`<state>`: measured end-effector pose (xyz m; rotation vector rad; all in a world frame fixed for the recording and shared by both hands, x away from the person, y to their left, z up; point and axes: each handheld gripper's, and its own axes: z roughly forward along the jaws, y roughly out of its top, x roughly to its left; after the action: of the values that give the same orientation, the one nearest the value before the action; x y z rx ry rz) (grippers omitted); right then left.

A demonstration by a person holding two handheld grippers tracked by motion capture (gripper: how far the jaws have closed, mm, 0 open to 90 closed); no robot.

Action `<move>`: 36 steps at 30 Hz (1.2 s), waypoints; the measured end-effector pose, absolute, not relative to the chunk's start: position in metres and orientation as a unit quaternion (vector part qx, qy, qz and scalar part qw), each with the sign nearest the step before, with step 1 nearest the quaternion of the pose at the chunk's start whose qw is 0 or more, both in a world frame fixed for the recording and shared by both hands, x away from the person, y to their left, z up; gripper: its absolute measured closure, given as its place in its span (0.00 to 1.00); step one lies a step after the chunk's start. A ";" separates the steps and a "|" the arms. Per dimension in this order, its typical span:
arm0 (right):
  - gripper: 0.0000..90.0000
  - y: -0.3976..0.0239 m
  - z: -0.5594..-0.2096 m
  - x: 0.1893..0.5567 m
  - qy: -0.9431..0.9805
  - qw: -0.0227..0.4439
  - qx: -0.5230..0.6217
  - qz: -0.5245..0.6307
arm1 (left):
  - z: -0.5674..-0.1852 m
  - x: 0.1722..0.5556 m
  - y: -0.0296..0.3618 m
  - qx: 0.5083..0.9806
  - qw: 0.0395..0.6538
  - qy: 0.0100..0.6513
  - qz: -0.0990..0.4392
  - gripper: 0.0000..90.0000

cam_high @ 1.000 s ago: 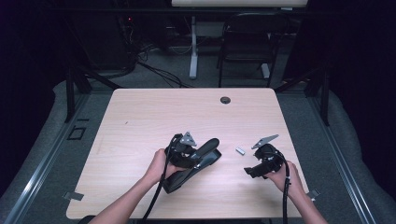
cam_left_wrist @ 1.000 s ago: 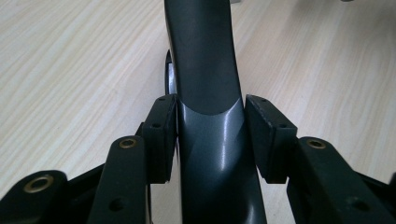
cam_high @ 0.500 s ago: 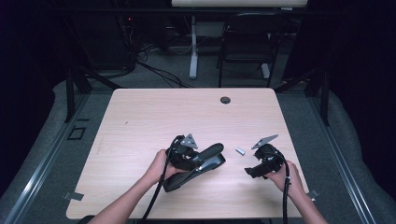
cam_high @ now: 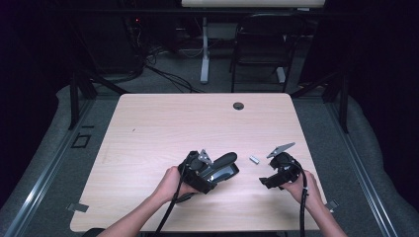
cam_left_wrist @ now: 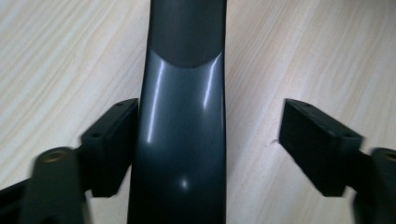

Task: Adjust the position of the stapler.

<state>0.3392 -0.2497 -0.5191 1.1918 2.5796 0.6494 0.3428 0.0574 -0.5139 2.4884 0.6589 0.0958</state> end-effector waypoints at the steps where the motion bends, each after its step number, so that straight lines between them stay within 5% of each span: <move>1: 0.17 -0.250 -0.519 0.339 0.879 0.113 0.406 0.221 | -0.513 0.342 0.060 0.927 0.281 0.247 0.034 0.18; 12: 0.17 -0.249 -0.519 0.339 0.882 0.110 0.405 0.215 | -0.515 0.337 0.086 0.928 0.264 0.263 0.020 0.29; 20: 0.17 -0.250 -0.518 0.339 0.883 0.111 0.404 0.212 | -0.517 0.340 0.092 0.933 0.252 0.257 0.025 0.53; 36: 0.17 -0.248 -0.517 0.339 0.882 0.099 0.403 0.222 | -0.518 0.351 0.100 0.945 0.261 0.198 0.019 0.56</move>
<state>0.3386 -0.2476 -0.5169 1.1924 2.6093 0.6558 0.3513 0.0997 -0.5179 2.5577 0.5362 0.0526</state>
